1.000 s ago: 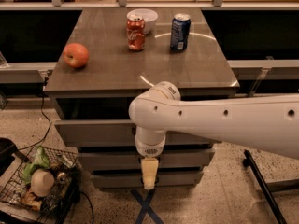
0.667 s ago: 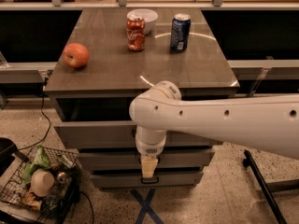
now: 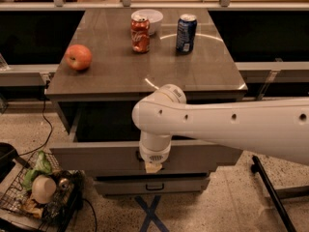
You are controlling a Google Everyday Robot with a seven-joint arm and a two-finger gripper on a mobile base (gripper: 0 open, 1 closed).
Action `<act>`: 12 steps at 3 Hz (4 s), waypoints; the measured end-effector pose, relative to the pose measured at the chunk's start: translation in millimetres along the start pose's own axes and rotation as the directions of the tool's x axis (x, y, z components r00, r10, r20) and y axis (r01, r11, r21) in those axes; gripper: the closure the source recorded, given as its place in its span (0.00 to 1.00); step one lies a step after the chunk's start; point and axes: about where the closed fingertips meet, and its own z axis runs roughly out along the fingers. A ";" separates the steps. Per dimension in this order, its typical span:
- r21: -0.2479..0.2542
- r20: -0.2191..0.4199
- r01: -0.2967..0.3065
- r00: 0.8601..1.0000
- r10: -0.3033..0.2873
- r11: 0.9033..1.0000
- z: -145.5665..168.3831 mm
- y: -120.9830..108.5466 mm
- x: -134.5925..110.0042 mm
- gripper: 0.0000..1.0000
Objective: Open top drawer
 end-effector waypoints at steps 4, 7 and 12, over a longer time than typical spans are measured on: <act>0.049 -0.036 0.000 0.999 0.002 0.999 -14.9 32.3 -6.4 1.00; 0.134 -0.059 0.040 0.998 -0.033 0.990 -43.8 61.8 -18.2 1.00; 0.309 0.055 0.111 0.989 -0.134 0.945 -145.1 41.0 13.0 1.00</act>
Offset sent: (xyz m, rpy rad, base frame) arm -0.0006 0.0000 -0.0001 -0.0004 0.0002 0.0002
